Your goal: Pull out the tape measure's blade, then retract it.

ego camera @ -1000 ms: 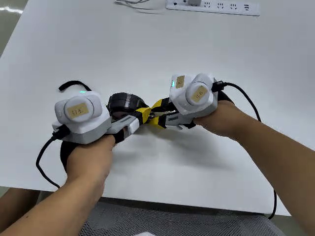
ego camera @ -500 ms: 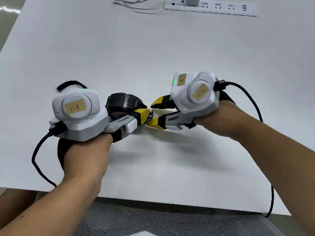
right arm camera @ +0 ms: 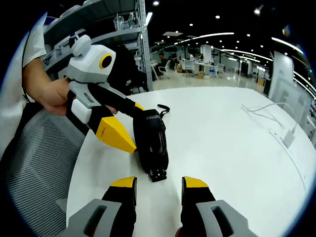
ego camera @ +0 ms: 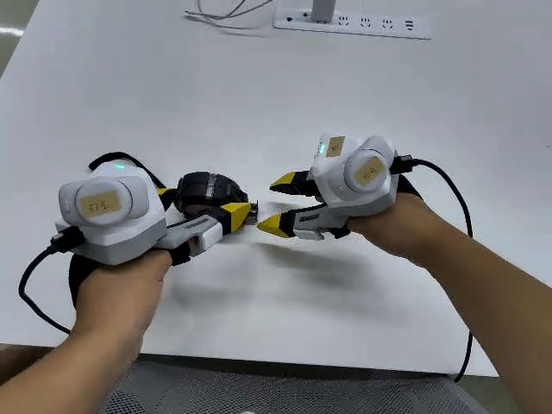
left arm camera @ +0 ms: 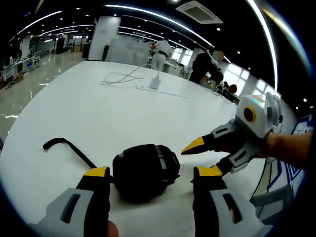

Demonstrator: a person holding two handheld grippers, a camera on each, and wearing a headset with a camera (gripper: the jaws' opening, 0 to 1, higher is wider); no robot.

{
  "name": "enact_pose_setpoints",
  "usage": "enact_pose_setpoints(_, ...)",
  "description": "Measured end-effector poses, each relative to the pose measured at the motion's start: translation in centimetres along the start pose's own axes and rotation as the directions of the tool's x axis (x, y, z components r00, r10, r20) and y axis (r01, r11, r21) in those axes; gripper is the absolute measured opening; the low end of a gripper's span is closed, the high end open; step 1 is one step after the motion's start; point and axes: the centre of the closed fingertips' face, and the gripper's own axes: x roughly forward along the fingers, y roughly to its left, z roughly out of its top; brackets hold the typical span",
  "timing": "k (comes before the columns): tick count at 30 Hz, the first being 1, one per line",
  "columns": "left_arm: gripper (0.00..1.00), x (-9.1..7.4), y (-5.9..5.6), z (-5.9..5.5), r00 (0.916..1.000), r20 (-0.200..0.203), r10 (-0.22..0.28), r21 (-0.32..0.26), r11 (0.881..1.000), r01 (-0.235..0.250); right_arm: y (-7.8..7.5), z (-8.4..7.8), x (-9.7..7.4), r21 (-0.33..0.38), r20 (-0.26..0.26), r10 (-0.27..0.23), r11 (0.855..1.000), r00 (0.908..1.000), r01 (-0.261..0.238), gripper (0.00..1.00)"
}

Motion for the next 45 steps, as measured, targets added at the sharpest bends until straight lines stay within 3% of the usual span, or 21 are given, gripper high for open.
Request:
enact_pose_setpoints(4, 0.65, -0.6, -0.3, 0.0, 0.9996, 0.004, -0.027, 0.051, 0.998, 0.027, 0.1, 0.3, -0.6, 0.016, 0.018, -0.021, 1.0, 0.9996, 0.021, 0.34)
enact_pose_setpoints(9, 0.66, -0.8, -0.3, -0.2, 0.9994, -0.005, -0.035, 0.067, 0.997, 0.035, 0.3, 0.3, -0.6, 0.018, 0.02, -0.031, 0.999, 0.9993, 0.031, 0.35)
enact_pose_setpoints(17, 0.67, -2.1, -0.4, 0.1, 0.9982, 0.001, -0.06, 0.119, 0.991, 0.06, 0.7, 0.1, -2.7, 0.03, 0.046, -0.083, 0.996, 0.9955, 0.082, 0.38)
enact_pose_setpoints(25, 0.73, -4.0, -0.7, 0.0, 0.9904, 0.005, -0.138, 0.207, 0.969, 0.134, 1.8, -1.6, -5.6, 0.094, 0.053, -0.144, 0.986, 0.9882, 0.138, 0.47)
enact_pose_setpoints(37, 0.78, -6.1, -0.2, -1.2, 0.9831, -0.033, -0.18, 0.269, 0.946, 0.182, 2.7, -3.4, -9.1, 0.151, 0.046, -0.223, 0.965, 0.9736, 0.214, 0.55)
enact_pose_setpoints(45, 0.8, -7.3, 0.7, -2.4, 0.9802, -0.064, -0.187, 0.282, 0.939, 0.198, 3.5, -5.2, -10.7, 0.166, 0.016, -0.239, 0.958, 0.9708, 0.233, 0.6)
